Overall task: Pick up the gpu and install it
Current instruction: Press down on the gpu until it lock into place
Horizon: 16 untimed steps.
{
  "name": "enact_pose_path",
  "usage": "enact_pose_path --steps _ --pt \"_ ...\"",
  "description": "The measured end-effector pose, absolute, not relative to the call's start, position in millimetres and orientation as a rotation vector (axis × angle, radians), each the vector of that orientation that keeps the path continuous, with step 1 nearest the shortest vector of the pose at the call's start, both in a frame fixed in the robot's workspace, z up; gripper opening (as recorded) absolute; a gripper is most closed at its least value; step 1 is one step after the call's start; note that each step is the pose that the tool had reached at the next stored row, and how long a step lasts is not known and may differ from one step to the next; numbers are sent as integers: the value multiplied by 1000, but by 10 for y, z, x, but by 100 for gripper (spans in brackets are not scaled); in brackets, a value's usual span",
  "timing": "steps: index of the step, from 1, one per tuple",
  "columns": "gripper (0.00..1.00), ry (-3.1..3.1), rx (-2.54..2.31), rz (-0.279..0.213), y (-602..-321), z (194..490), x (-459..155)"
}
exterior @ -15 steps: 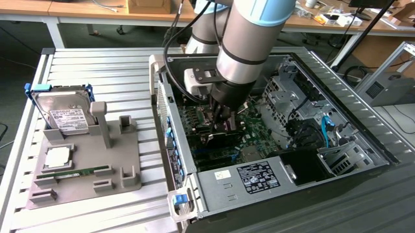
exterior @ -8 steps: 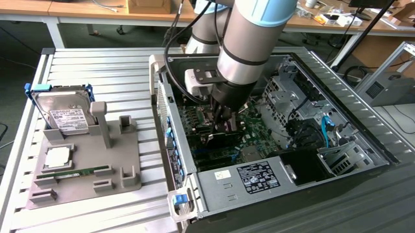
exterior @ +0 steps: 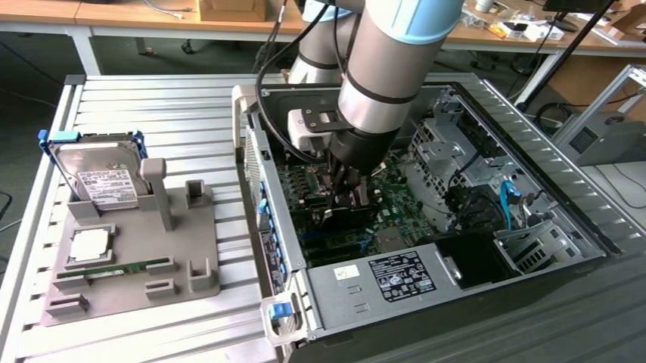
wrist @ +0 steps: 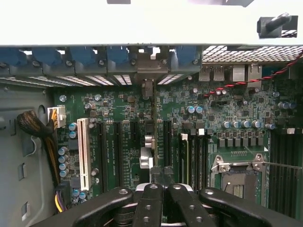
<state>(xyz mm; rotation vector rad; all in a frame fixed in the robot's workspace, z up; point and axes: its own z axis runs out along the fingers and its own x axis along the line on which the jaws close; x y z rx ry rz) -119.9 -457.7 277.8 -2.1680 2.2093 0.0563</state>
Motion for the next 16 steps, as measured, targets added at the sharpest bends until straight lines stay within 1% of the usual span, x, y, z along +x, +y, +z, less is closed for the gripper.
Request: enact_pose_path --steps 16 --pt "11 2208 -2166 59 -4594 2775 -1201"
